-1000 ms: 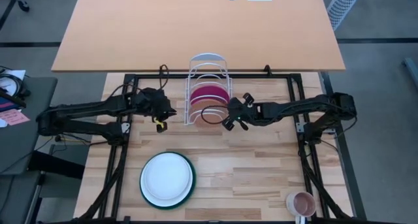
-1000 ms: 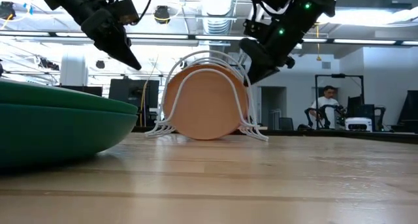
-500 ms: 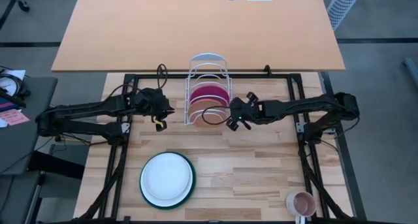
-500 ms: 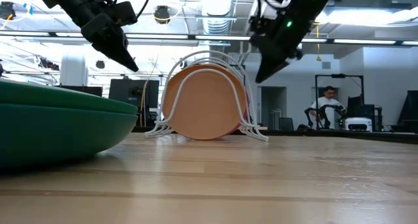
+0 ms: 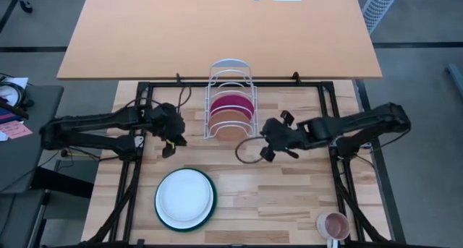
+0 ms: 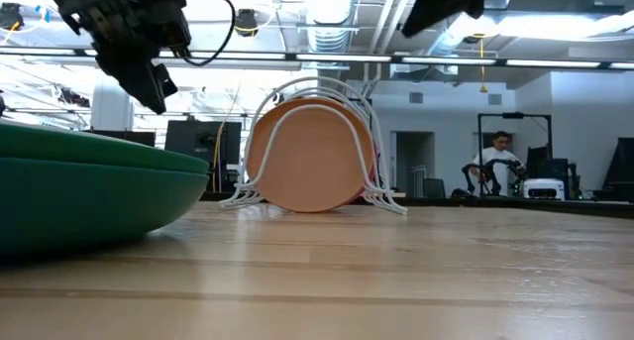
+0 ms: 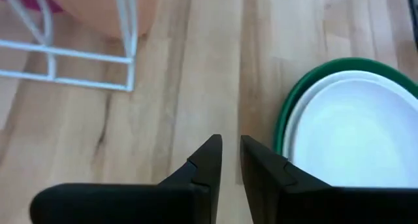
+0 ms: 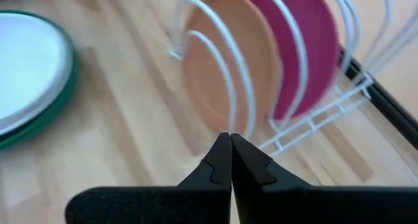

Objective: Sort dishes
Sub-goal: Put the white plate on the dish rack

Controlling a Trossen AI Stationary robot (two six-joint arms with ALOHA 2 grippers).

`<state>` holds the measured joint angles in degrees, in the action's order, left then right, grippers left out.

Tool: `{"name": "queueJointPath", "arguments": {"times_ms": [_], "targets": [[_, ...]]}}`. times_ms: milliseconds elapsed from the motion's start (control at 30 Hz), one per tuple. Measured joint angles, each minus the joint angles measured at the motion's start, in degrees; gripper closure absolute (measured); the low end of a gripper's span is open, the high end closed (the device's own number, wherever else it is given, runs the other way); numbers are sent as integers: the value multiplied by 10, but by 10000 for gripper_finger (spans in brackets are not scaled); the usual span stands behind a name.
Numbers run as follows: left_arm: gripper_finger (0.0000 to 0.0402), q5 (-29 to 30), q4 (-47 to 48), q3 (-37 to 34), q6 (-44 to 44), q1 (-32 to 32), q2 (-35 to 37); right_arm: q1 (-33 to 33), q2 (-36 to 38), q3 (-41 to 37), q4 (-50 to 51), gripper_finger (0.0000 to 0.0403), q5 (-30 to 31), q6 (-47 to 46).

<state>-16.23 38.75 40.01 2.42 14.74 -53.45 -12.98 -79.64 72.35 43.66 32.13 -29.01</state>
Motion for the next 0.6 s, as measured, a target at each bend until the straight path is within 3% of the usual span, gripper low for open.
{"name": "queueJointPath", "arguments": {"times_ms": [133,467,600], "targets": [[348,42,-4,0,-1,-40,0,-23,-2,6,0,397,10,6],[349,51,-10,0,-47,-135,-1,-27,-2,6,9,397,11,9],[349,66,-24,0,-108,-160,-2,-26,-2,6,9,396,11,10]]}}
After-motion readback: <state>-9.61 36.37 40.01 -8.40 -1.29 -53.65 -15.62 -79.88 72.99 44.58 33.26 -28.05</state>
